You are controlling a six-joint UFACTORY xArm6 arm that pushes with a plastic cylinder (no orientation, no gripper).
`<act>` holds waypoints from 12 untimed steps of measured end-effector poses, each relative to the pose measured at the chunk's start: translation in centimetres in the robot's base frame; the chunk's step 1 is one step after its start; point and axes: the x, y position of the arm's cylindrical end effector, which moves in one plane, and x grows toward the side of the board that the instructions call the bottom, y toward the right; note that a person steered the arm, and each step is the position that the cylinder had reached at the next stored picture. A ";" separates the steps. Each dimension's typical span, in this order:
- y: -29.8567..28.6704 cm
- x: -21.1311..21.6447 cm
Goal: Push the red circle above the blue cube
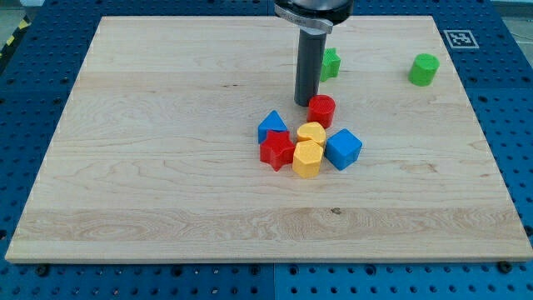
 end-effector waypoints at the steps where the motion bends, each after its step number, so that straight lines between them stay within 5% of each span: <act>1: -1.1 -1.1; 4: 3.6 4.5; 7: 6.3 0.2; 9: 11.6 2.5; 12: 10.1 5.7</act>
